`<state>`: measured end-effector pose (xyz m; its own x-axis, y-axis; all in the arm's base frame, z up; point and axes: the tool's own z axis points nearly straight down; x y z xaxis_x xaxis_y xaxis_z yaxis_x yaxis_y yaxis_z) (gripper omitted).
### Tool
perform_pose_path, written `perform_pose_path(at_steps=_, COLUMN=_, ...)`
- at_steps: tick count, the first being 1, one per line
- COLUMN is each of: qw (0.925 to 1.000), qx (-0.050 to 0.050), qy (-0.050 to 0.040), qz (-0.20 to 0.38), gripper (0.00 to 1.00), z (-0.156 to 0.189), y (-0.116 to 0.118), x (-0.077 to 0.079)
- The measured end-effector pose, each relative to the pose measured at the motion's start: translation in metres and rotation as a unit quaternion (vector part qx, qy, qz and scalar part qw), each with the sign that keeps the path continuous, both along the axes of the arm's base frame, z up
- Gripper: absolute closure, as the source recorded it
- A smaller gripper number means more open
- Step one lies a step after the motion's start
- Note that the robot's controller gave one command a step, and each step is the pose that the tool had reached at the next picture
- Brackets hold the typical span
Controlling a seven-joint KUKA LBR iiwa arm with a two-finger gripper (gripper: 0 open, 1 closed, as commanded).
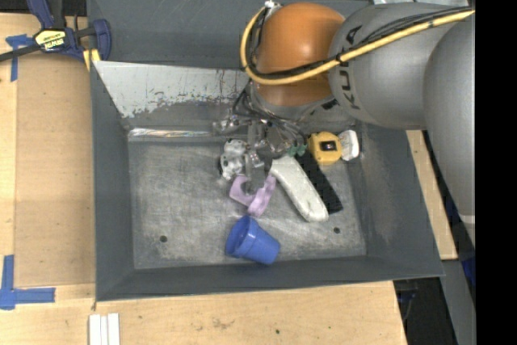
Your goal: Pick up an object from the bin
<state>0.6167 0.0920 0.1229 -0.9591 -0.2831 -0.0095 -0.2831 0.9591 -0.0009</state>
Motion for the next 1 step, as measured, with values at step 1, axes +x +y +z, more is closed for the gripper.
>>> perform_pose_path(at_steps=1, qw=1.0, qx=0.001, qy=0.0042, qz=0.006, gripper=0.0, z=-0.0288, y=-0.0055, x=-0.0066)
